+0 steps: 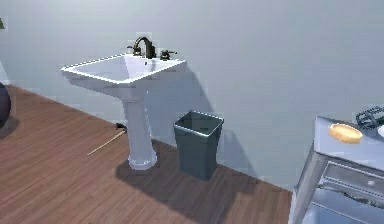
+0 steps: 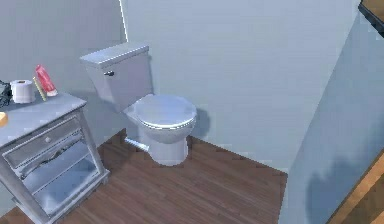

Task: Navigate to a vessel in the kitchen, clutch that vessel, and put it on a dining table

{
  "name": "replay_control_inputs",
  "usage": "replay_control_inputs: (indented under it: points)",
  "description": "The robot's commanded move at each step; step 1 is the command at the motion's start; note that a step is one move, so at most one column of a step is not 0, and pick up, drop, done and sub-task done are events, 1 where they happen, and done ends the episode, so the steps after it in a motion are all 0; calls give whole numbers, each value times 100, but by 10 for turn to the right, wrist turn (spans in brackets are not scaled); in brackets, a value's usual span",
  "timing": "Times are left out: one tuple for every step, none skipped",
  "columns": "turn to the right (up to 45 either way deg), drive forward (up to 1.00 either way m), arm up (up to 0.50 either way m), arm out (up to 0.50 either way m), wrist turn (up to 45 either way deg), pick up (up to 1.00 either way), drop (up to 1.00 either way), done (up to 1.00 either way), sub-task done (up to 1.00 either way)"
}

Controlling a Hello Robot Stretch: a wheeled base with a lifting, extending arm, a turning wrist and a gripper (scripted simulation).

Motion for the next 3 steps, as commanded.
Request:
replay_control_inputs:
  points:
    - [450,0,0,0,0,0,0,0,0]
    - [450,0,0,0,0,0,0,0,0]
    - [-450,0,0,0,0,0,0,0,0]
